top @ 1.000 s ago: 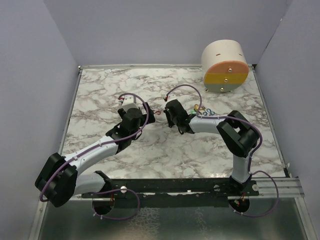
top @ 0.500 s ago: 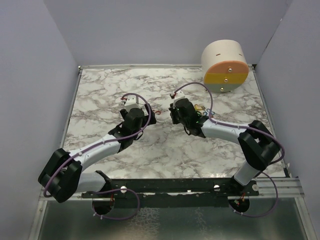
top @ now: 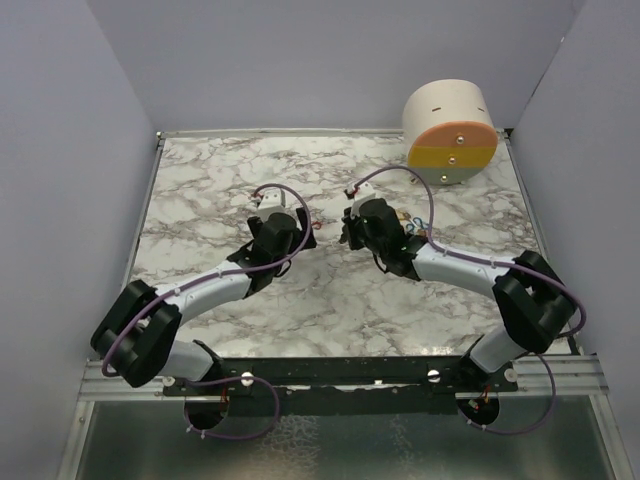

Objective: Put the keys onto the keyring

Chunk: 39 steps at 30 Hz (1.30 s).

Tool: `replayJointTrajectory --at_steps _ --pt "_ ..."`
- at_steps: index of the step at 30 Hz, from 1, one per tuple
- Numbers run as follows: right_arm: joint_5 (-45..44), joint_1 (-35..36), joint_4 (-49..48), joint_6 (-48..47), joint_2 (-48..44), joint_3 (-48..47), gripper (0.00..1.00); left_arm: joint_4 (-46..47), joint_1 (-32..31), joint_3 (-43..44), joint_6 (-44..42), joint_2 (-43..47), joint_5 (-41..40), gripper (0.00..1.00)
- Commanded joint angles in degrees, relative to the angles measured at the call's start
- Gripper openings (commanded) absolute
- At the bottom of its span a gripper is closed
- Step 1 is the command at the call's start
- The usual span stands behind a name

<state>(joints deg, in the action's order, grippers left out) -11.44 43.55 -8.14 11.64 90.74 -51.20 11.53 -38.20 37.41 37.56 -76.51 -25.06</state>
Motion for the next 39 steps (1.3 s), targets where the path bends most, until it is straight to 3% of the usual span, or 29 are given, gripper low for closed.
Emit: replayJointTrajectory --at_steps 1,9,16,39 --pt "-0.32 0.39 -1.1 -1.16 -4.79 1.41 0.01 0.67 0.3 4.38 -1.8 -4.64 0.55 0.93" --pt "-2.21 0.4 -0.05 -2.03 -13.03 4.3 0.01 -3.0 0.29 11.42 -2.52 -14.19 -1.77 0.87" --pt "-3.48 0.4 0.57 -2.28 -18.01 6.02 0.01 -4.33 0.29 15.64 -2.91 -19.8 1.72 0.87" --pt "-3.88 0.35 1.34 -2.5 -22.13 6.89 0.01 -2.07 1.12 21.74 -1.96 -32.88 7.92 0.9"
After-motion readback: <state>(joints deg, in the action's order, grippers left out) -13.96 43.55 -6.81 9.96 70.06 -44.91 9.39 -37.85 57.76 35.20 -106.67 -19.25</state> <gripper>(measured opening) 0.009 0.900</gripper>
